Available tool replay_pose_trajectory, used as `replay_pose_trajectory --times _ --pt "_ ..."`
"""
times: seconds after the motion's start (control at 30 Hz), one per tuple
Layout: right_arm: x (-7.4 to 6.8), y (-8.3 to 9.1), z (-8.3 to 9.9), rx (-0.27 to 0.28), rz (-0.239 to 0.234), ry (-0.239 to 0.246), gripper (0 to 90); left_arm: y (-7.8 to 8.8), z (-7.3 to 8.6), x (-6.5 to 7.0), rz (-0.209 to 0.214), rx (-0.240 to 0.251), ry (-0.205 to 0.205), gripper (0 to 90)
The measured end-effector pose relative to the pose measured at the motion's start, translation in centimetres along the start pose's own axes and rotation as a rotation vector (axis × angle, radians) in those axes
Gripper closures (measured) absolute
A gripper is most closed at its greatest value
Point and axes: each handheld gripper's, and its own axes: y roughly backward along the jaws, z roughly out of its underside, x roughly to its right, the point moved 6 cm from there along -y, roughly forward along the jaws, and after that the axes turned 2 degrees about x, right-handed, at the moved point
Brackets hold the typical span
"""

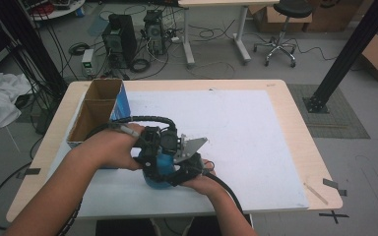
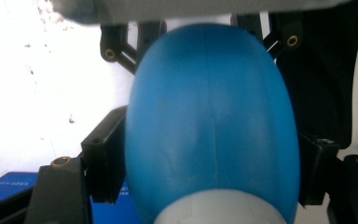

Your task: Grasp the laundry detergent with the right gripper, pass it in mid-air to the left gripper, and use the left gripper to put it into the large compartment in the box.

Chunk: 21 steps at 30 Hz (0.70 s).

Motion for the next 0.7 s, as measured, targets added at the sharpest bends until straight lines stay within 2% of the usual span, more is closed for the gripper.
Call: replay_pose_trajectory --times 0.7 --pt "-0.05 -0.06 0.06 -0.003 0.002 -0.010 46.7 -0.05 -0.14 -0.02 0.007 0.009 0.005 37.7"
